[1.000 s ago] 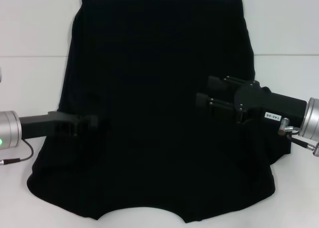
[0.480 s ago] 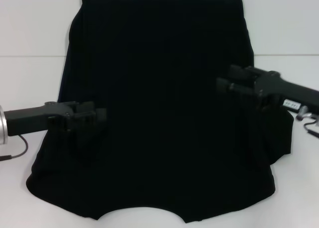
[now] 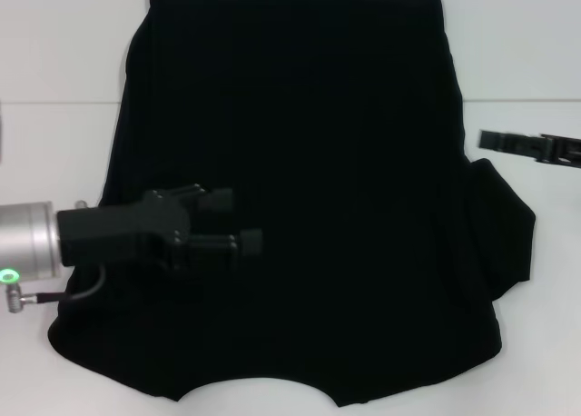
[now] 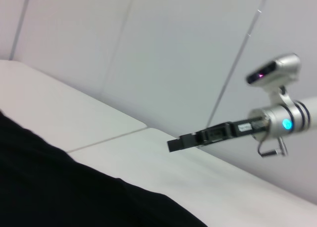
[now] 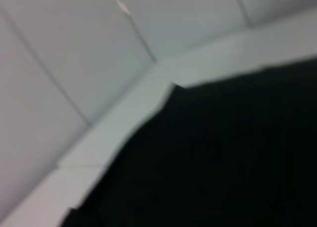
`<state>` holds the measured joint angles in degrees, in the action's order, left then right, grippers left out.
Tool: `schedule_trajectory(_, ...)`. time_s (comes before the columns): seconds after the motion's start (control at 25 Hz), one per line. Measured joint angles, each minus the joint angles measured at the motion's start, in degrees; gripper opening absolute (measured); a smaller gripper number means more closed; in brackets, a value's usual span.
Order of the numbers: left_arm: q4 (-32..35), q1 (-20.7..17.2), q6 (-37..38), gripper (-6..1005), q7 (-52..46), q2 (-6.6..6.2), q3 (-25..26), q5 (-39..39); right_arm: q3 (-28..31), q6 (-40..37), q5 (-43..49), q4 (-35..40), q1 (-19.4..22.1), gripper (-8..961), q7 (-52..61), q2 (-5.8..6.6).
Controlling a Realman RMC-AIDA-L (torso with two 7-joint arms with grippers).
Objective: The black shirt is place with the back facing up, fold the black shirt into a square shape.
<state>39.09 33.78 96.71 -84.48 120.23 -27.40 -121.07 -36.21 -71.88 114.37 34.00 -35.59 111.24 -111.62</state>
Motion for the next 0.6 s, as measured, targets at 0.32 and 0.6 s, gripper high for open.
schedule_trajectory(0.32,-0.44,-0.01,-2.33,932,6.93,0.83,-2.54,-0.49,0.41,0.19,12.23,3.93,0.18,711,14.84,1.51)
schedule_trajectory(0.6,-0.5,-0.14,-4.07,948,8.69,0.81,-4.3,-0.65,0.17,0.8,17.13,3.25,0.14,710,19.74,1.58)
